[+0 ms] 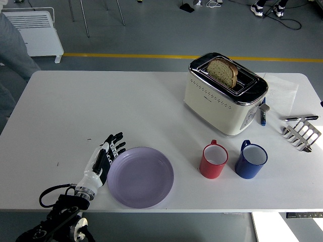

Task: Push plate across desktop,pick up the break from the machine,place the break in the plate

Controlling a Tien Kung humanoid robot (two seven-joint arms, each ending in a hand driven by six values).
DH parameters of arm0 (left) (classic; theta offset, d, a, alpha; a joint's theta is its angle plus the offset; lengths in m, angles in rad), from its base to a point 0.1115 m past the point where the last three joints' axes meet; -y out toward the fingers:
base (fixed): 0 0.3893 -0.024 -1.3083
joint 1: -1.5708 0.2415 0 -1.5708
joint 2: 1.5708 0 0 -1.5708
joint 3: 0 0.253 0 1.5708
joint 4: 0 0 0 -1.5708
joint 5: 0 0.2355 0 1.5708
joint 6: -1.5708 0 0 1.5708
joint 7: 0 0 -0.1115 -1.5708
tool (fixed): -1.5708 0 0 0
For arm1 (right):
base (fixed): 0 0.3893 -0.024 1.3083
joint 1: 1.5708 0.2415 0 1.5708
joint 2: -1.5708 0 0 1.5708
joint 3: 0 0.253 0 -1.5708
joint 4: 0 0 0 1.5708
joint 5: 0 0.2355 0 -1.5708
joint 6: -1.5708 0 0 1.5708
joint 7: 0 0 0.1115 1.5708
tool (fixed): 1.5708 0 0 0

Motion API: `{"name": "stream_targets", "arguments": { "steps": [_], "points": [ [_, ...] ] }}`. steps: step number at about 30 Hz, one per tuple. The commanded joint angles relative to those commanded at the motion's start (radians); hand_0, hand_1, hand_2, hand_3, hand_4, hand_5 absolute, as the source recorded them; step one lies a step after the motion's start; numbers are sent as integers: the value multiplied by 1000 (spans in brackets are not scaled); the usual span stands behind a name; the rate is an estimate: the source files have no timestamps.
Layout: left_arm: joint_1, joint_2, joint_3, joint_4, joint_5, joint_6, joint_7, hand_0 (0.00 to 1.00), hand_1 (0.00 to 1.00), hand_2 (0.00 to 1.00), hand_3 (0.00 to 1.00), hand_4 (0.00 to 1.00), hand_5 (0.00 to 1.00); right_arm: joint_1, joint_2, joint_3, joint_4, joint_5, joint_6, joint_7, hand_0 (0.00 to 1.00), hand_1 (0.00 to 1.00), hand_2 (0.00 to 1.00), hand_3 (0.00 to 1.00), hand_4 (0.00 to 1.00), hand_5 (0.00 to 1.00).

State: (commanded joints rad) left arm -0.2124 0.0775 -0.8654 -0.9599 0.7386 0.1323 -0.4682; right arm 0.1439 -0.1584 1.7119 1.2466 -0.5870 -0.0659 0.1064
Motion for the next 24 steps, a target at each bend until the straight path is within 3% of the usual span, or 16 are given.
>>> {"name": "stream_targets", "arguments": {
  "steps": [9, 24],
  "points": [
    [-11, 0, 10, 4, -1, -35, 23, 808, 852, 921, 849, 599, 998, 1, 1, 1, 0, 0, 0, 0, 767, 687, 687, 683, 515, 583],
    [-29, 0, 37, 3, 4, -51, 36, 805, 848, 918, 849, 599, 998, 0, 1, 0, -1, -1, -1, 0, 767, 688, 687, 683, 516, 578]
  ]
}}
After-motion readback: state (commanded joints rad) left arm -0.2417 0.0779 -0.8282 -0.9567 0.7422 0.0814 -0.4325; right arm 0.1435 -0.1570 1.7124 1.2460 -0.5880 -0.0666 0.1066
